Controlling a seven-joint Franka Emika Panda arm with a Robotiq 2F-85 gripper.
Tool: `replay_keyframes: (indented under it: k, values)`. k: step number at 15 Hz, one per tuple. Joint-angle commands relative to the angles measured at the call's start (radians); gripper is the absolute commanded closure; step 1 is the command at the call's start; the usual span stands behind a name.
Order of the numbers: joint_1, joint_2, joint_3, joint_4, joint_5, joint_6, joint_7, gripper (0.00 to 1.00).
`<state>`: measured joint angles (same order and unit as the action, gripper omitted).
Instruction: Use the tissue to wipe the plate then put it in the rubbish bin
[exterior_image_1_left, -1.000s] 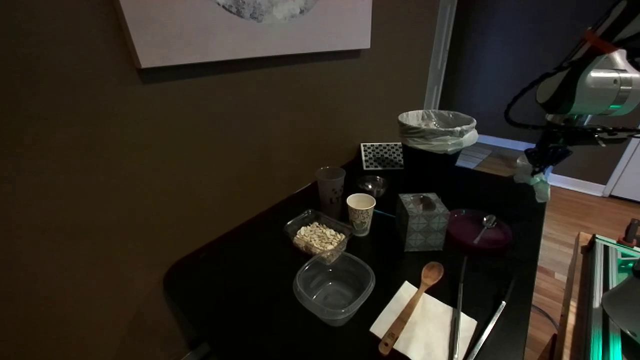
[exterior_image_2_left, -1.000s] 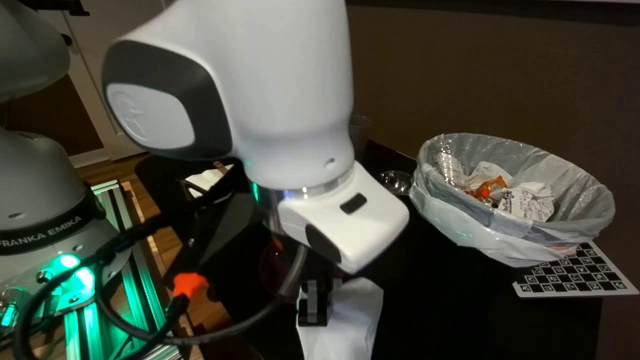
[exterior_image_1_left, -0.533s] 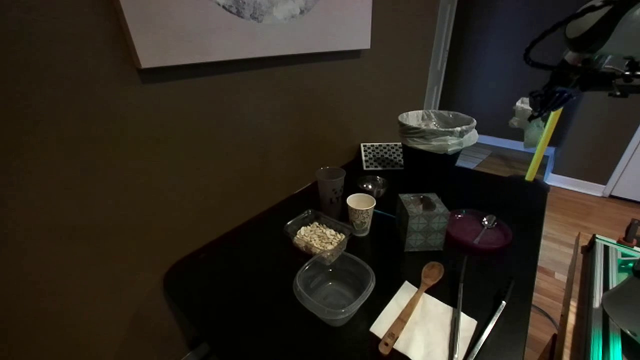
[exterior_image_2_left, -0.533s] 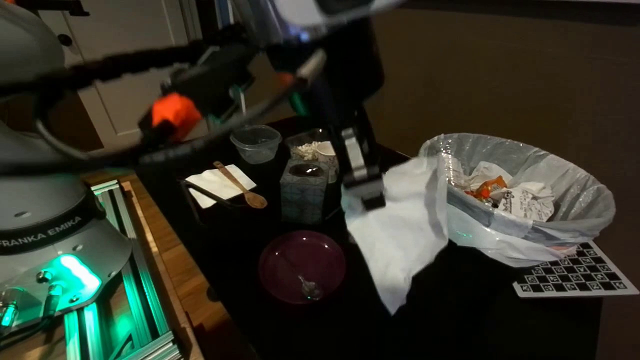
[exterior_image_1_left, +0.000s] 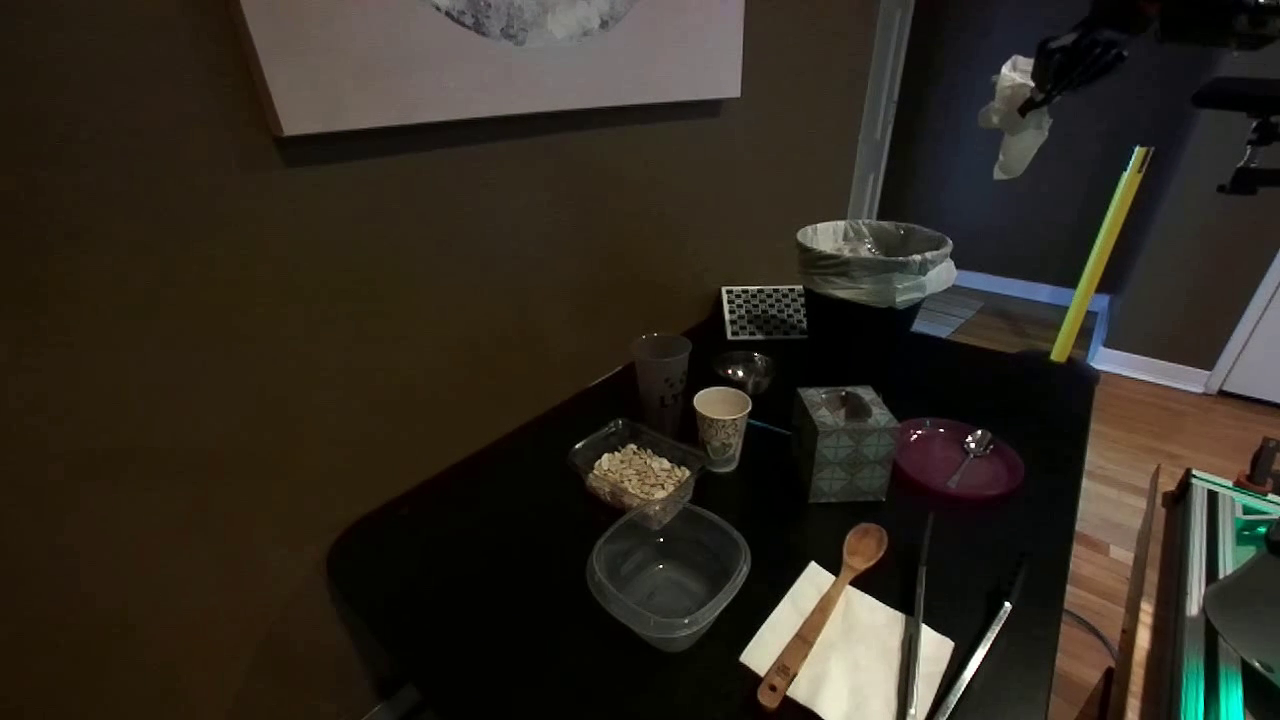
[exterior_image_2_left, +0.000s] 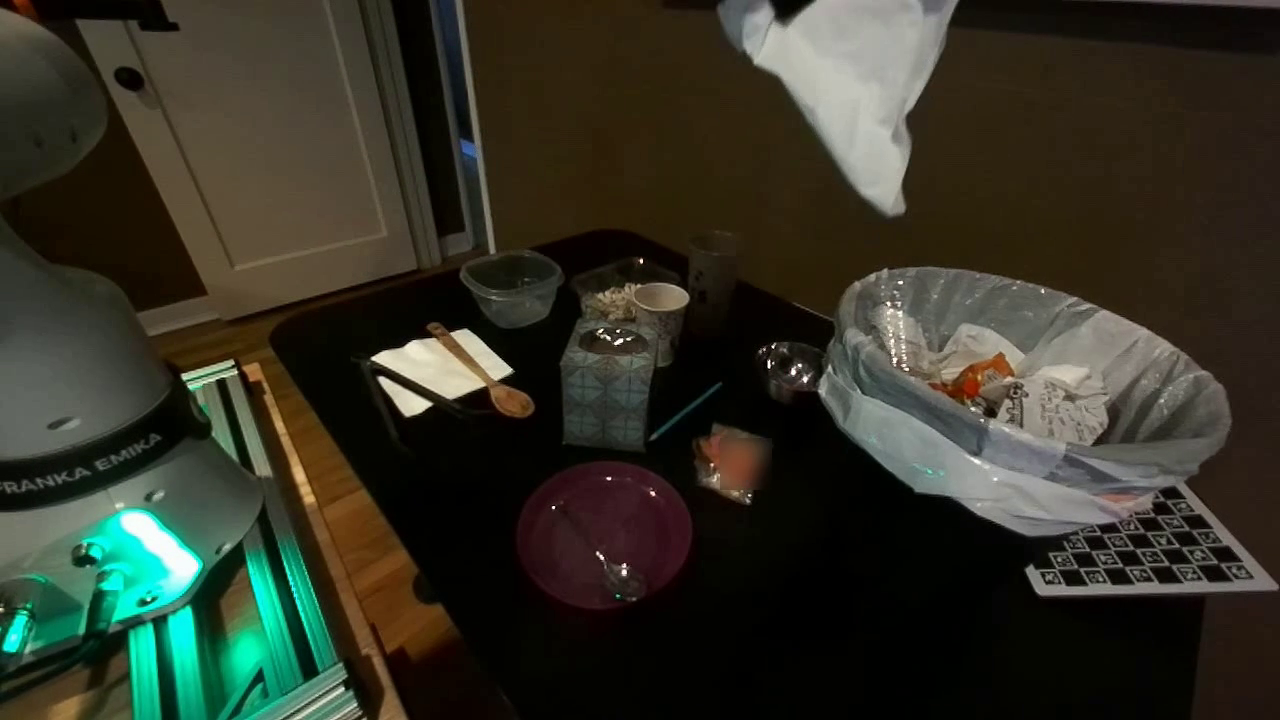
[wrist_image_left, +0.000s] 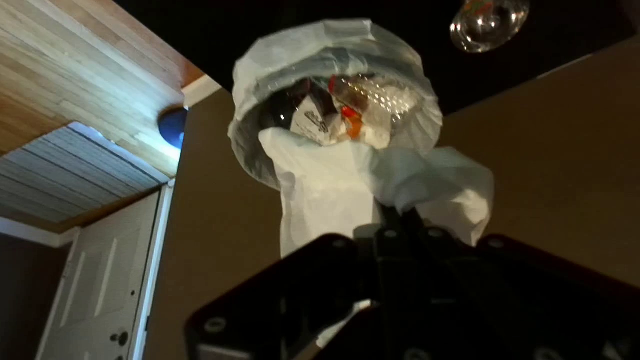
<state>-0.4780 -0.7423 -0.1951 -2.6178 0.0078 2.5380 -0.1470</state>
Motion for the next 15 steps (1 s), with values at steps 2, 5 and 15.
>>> replay_keyframes:
  k: [2, 5, 15]
  values:
    - [0.093, 0.112, -0.018, 0.180, -0.022, -0.038, 0.069, 0.99]
    - [0.126, 0.202, -0.051, 0.288, -0.009, -0.066, 0.073, 0.99]
    - [0.214, 0.485, -0.194, 0.531, 0.130, -0.086, 0.005, 0.65]
